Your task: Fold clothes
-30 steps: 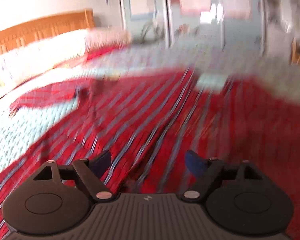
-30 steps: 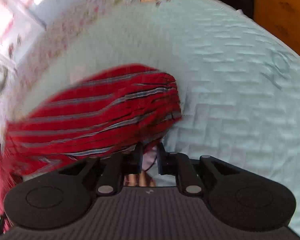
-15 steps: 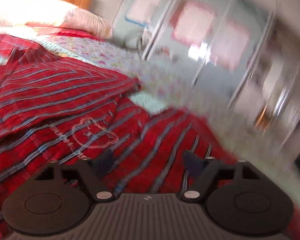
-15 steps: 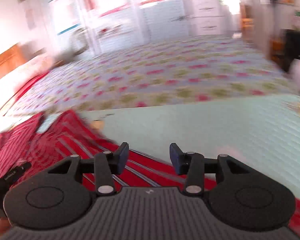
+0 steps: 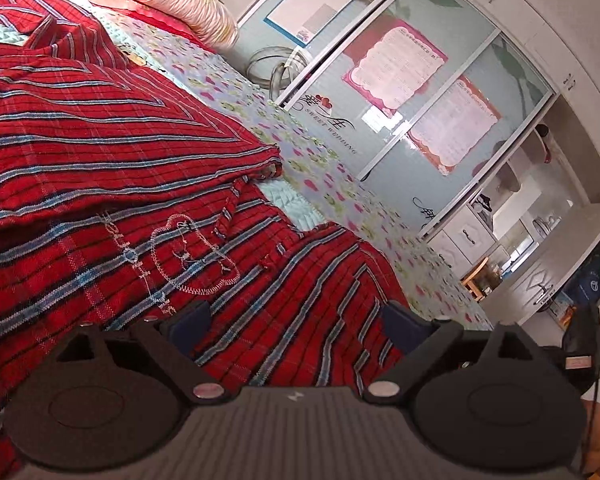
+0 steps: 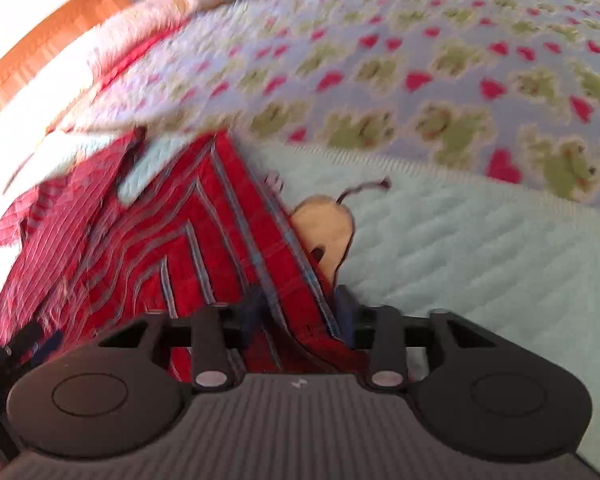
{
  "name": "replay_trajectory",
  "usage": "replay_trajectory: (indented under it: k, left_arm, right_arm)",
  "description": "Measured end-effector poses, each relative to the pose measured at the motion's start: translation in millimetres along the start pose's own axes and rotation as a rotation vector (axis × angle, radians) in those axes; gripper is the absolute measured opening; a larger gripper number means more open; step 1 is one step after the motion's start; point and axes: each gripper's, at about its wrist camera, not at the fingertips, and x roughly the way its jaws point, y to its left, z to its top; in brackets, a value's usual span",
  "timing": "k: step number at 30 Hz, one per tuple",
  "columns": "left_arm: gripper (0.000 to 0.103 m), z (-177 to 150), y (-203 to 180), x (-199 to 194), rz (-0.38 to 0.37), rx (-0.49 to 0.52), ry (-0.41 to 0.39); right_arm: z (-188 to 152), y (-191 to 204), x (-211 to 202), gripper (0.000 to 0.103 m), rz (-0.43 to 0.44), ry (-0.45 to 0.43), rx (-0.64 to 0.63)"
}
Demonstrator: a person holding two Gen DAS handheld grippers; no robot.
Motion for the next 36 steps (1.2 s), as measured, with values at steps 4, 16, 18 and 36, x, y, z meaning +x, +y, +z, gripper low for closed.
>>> replay_trajectory:
  k: [4,16,18,36]
  left_arm:
    - [0.1,2,1,1,-0.012,-0.006,0.003]
    - [0.103,2,0,4,-0.011,0.012,0.007]
    - [0.103,1,0,4,-0.009,0.016,0.007]
    - [0.103,1,-2,5,-0.001,0.03,0.007]
  right_arm:
    - [9,-1,-9,0.0,-0.052,-0.029,-0.034]
    - [14,-24,-27,0.033,-0.197,-0.118,-0.013]
    - [10,-31,-39,0.043,-0.152,-0.148,0.045]
    - [-25,-34,-71,0.015,-0.287,-0.244,0.065]
